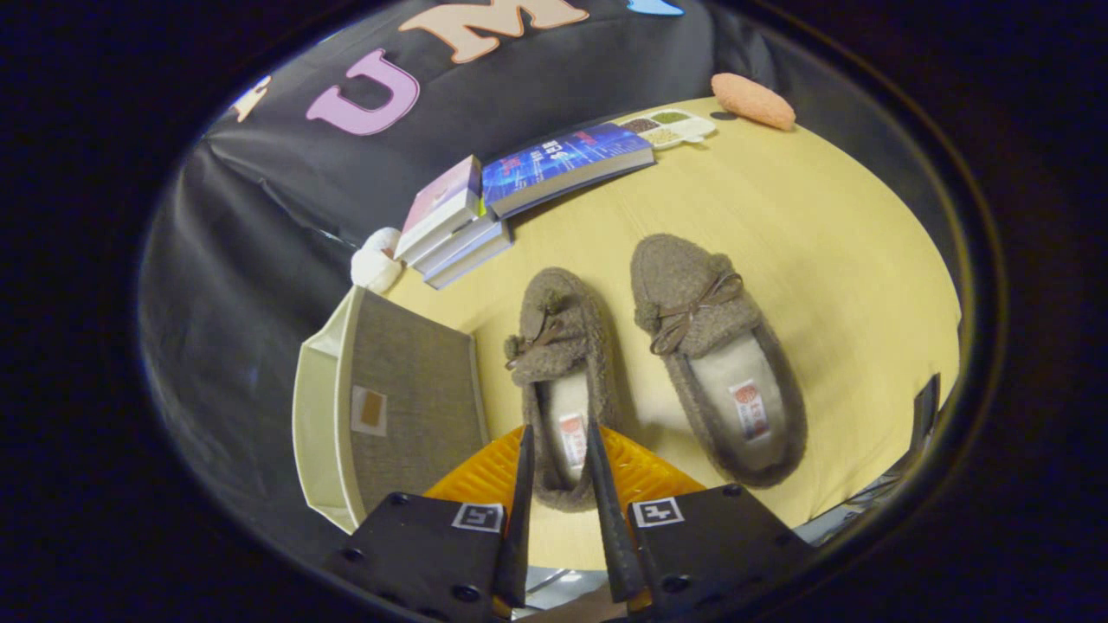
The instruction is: Open the storage box then place both shoes into the box .Put the left shoe in first, then the right shoe, with the right side of both shoes facing outward in a uniform manner.
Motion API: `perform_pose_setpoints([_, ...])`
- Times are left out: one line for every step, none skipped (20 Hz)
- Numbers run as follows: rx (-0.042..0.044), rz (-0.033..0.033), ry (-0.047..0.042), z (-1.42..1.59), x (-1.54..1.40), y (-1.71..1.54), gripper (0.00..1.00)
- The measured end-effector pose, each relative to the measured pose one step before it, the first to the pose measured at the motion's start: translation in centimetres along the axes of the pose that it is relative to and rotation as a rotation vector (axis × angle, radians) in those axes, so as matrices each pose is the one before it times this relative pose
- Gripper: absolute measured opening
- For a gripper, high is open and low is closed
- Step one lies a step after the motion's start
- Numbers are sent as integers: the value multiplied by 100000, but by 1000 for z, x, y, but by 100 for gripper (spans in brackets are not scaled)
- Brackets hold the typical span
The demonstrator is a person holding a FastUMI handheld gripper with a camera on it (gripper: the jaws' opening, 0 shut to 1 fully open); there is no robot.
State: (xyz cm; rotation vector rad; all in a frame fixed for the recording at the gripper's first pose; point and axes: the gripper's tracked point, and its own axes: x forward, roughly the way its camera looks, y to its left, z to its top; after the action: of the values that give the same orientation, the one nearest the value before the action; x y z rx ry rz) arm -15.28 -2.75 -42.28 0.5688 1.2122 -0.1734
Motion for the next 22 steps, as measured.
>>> perform_pose_setpoints([-221,-663,452,-81,399,-156,36])
perform_pose_setpoints([-215,-846,894,-268,251,-196,38])
perform_pose_setpoints([-241,317,878,-175,445,100,40])
perform_pose_setpoints([-691,-879,440,-91,551,-1,42])
perform_pose_setpoints([-854,-1315,17,158,581,-146,45])
perform_pose_setpoints([-271,-1719,-226,168,729,-187,47])
perform_pose_setpoints([42,-1547,583,56,590,-247,47])
perform_pose_setpoints([-11,-1180,469,-83,504,-99,47])
perform_pose_setpoints([-178,-1208,485,73,515,-198,47])
perform_pose_setpoints([-343,-923,700,2,495,-130,46])
perform_pose_setpoints([-158,-752,760,3,518,-109,45])
perform_pose_setpoints([-651,-769,1191,-224,510,-96,45])
perform_pose_setpoints([-618,-482,1376,-305,341,-127,44])
perform_pose_setpoints([-254,-7,294,-54,306,56,43])
perform_pose_setpoints([-121,-263,159,-101,230,-41,43])
perform_pose_setpoints([-117,136,94,-271,68,29,42])
perform_pose_setpoints([-231,118,335,-97,203,10,42])
perform_pose_setpoints([9,-96,939,-181,306,-130,41])
perform_pose_setpoints([1068,440,1178,-121,97,25,40])
perform_pose_setpoints([732,308,697,41,-27,10,40])
perform_pose_setpoints([-28,390,489,5,-11,46,39])
perform_pose_setpoints([1446,-231,-709,185,-131,-146,31])
